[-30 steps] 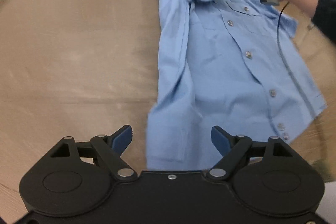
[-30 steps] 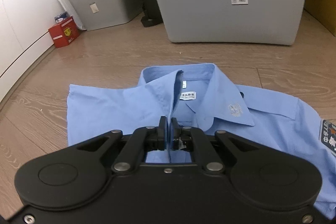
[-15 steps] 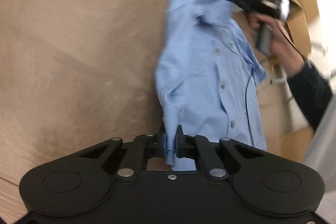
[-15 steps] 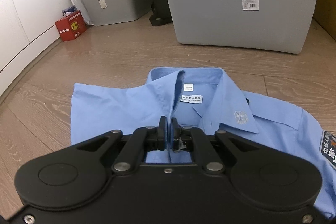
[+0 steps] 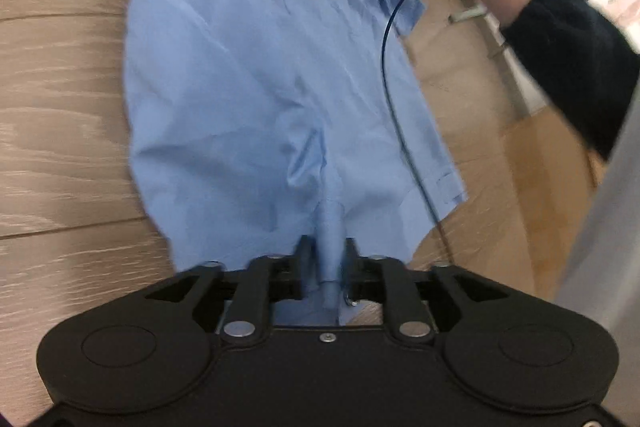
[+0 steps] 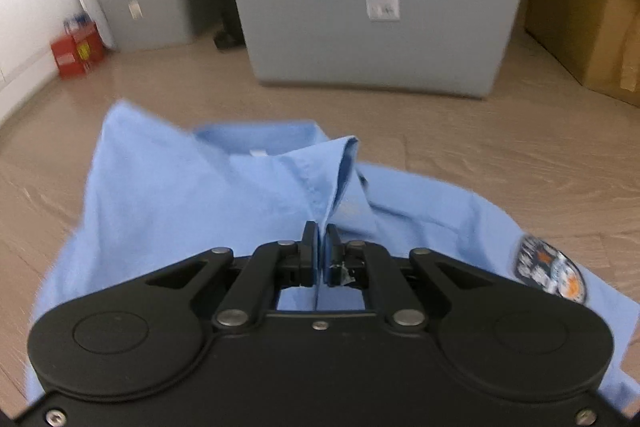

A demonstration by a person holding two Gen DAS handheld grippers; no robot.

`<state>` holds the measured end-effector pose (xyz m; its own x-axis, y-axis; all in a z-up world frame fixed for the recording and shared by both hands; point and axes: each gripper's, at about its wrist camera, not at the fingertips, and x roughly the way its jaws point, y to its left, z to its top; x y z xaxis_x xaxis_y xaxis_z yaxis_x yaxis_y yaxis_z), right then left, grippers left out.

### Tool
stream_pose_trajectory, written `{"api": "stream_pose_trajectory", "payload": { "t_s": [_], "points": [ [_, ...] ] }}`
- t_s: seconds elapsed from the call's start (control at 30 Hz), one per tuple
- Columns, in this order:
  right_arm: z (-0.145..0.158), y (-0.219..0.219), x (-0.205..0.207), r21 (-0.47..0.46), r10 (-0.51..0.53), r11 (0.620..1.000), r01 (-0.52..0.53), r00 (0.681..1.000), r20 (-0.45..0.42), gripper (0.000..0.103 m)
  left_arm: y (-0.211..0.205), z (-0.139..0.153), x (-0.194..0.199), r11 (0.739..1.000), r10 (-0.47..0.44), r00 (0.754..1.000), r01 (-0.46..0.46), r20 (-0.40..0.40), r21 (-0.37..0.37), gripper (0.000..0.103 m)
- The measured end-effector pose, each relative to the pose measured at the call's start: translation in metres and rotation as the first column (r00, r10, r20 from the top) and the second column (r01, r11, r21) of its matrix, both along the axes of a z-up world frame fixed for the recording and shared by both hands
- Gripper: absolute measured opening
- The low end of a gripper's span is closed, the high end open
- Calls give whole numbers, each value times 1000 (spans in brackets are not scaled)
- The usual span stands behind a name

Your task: Fold clothes

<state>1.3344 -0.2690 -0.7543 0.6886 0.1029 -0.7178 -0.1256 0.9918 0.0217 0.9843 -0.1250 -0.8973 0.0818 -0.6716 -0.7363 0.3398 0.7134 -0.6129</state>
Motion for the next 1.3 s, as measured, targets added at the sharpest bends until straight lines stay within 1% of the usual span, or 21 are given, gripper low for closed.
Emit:
{"api": "stream_pose_trajectory", "payload": {
  "t_s": [0.1, 0.17, 0.23, 0.27, 0.3, 0.33, 0.37, 0.43, 0.5, 0.6, 0.73, 0.8, 0.83, 0.9, 0.93, 0.97, 1.03, 1.17, 1.23, 1.27, 1.3],
  "points": [
    [-16, -5, -3, -49, -5, 999, 3, 999, -45, 5, -21, 2, -11, 990, -142, 988, 140, 68, 28, 64],
    [-21, -6, -6, -89, -4, 996, 0, 999, -46, 5, -20, 8, -12, 987, -162, 985, 160, 57, 34, 65],
    [-20, -12, -11, -144, -8, 990, 5, 1000, -18, 5, -5, 19, -8, 980, -195, 980, 196, 38, -38, 65],
    [-18, -17, -11, -145, -22, 989, 21, 1000, -10, 5, 11, 33, 0, 985, -150, 983, 158, 107, -72, 66],
    [-15, -23, -12, -137, -44, 990, 43, 999, -3, 5, 27, 49, 9, 987, -96, 979, 118, 180, -112, 73],
    [-11, -29, -14, -125, -62, 990, 62, 998, 4, 5, 36, 56, 16, 993, -46, 974, 69, 220, -100, 83],
    [-8, -34, -16, -104, -68, 992, 69, 998, 9, 5, 44, 61, 22, 996, 3, 967, 18, 256, -82, 86],
    [4, -38, -22, -58, -55, 997, 57, 998, 24, 5, 60, 68, 52, 988, 147, 933, -152, 329, -12, 87],
    [14, -38, -28, -58, -47, 997, 49, 998, 44, 5, 70, 67, 92, 959, 242, 888, -281, 392, 42, 87],
    [18, -40, -32, -103, -68, 992, 71, 997, 27, 5, 63, 57, 128, 940, 271, 865, -333, 423, 78, 87],
    [3, -52, -31, -134, -121, 984, 114, 992, -42, 5, 25, 26, 158, 904, 201, 901, -321, 383, 282, 87],
    [4, -56, -34, -130, -112, 986, 104, 992, -59, 10, 7, 10, 156, 861, 118, 909, -295, 400, 415, 87],
    [4, -59, -36, -128, -108, 987, 99, 992, -67, 18, 3, 6, 156, 857, 107, 909, -289, 402, 426, 87],
    [8, -62, -39, -119, -85, 990, 77, 994, -69, 22, -5, 0, 150, 867, 71, 914, -254, 399, 428, 87],
    [22, -59, -41, -97, -12, 995, 11, 1000, -10, 32, -9, -2, 148, 875, 63, 918, -239, 391, 421, 86],
    [31, -54, -38, -81, 49, 996, -47, 999, 23, 53, -9, -4, 146, 878, 65, 918, -238, 390, 414, 85],
    [43, -34, -15, -24, 253, 967, -252, 966, 52, 80, -9, -7, 142, 884, 72, 918, -240, 390, 400, 82],
    [35, 19, 55, 44, 469, 880, -472, 881, 65, 79, -17, -8, 140, 881, 74, 919, -242, 387, 407, 80],
    [21, 58, 104, 52, 556, 831, -554, 831, -18, 72, -15, -9, 135, 874, 76, 918, -249, 388, 418, 80],
    [8, 85, 138, 60, 601, 799, -598, 792, -110, 67, -14, -6, 130, 873, 82, 919, -253, 387, 416, 80],
    [4, 91, 148, 58, 603, 797, -601, 786, -140, 67, -12, -3, 125, 873, 88, 919, -257, 385, 413, 80]
  ]
}}
